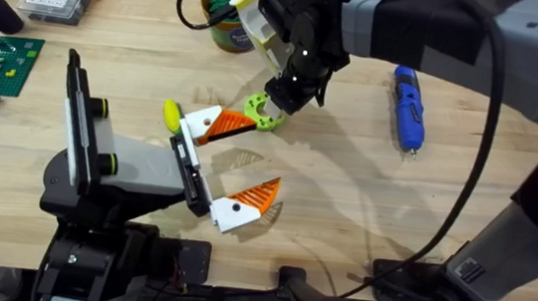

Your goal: Pick up the gripper from the table and insert it into the empty holder that is missing its gripper. Then pick up a screw, insert it into the mounting hole, and use the screwdriver to tighten it. Finally, clean up the table by picking up the vegetable and placing it into the bucket.

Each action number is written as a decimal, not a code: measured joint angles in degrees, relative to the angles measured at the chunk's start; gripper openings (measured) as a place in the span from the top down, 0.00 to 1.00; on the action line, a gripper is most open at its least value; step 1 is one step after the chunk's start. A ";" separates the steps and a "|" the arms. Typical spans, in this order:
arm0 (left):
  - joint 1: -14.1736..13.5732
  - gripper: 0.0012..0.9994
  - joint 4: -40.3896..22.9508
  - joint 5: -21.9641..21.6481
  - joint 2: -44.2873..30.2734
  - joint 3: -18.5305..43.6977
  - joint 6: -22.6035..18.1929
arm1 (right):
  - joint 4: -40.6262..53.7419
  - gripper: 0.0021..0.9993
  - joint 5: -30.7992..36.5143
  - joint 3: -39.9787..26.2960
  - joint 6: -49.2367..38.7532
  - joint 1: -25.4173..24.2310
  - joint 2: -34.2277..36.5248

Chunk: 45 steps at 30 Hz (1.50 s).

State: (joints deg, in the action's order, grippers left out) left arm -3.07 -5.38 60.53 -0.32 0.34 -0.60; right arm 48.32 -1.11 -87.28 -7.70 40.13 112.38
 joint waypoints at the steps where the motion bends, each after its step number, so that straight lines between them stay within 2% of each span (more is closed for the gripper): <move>1: 0.00 0.01 -0.04 0.00 0.01 0.00 0.00 | 0.08 0.76 -0.02 0.02 0.00 -0.02 0.00; 19: 0.00 0.01 -0.21 0.00 0.00 0.00 0.00 | -0.72 0.76 -3.27 0.02 -0.02 -0.02 0.00; 45: 0.00 0.01 -0.21 0.00 0.00 0.00 0.00 | -2.07 0.76 -3.25 0.24 -0.28 -0.02 0.00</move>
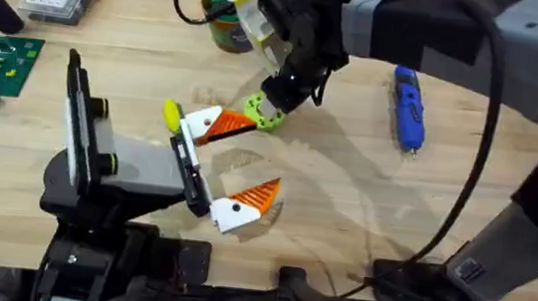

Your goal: Pick up the gripper from the table and insert it into the empty holder that is missing its gripper. Then pick up a screw, insert it into the mounting hole, and use the screwdriver to tighten it. Finally, clean up the table by picking up the vegetable and placing it into the bucket.

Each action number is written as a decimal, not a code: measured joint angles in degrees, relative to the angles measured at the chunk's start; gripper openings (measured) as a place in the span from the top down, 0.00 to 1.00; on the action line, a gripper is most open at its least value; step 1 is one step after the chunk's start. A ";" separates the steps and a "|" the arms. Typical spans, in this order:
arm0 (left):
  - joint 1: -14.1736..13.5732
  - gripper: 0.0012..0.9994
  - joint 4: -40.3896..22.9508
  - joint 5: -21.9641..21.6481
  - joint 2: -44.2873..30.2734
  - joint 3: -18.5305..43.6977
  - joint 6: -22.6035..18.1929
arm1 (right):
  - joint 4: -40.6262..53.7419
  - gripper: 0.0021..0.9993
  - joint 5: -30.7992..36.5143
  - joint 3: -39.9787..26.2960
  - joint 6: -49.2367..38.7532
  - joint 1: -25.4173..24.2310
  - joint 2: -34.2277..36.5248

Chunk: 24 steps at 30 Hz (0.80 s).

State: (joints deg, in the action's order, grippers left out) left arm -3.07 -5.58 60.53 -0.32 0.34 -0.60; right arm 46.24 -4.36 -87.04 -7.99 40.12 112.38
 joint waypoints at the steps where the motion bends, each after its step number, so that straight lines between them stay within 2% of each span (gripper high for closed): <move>1: 0.00 0.01 0.00 0.00 0.00 0.00 0.00 | 0.03 0.76 0.01 0.02 0.00 0.00 0.00; 24: 0.00 0.01 0.00 0.00 0.00 0.00 0.00 | 0.31 0.76 1.36 0.26 -0.17 0.00 1.16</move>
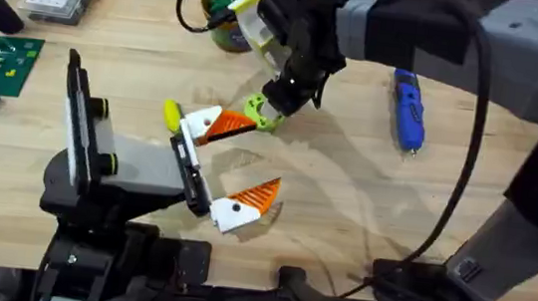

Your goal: Pick up the gripper from the table and insert it into the empty holder that is missing its gripper. Then pick up a screw, insert it into the mounting hole, and use the screwdriver to tighten it. Finally, clean up the table by picking up the vegetable and placing it into the bucket.

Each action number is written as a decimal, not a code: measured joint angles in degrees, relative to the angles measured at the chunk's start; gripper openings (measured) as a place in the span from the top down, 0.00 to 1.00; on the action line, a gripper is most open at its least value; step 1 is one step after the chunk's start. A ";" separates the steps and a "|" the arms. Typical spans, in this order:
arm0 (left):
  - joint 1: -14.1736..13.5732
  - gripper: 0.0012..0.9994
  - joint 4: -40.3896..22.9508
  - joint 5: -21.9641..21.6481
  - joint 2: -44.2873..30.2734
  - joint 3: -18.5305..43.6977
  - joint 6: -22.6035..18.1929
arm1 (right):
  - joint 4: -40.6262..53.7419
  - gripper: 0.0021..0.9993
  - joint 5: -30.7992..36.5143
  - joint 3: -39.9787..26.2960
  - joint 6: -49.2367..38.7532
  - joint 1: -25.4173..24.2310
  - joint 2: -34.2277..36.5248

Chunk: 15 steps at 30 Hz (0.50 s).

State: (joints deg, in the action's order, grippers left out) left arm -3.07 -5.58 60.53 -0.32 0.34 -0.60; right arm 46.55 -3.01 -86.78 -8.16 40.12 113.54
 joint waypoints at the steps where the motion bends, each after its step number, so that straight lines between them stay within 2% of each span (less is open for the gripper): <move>1: 0.00 0.01 0.00 0.00 0.00 0.00 0.00 | 0.00 0.76 0.00 0.00 0.00 0.00 0.00; 15: 0.00 0.01 0.00 0.00 0.00 0.00 0.00 | -0.37 0.76 0.13 0.00 0.00 0.17 0.00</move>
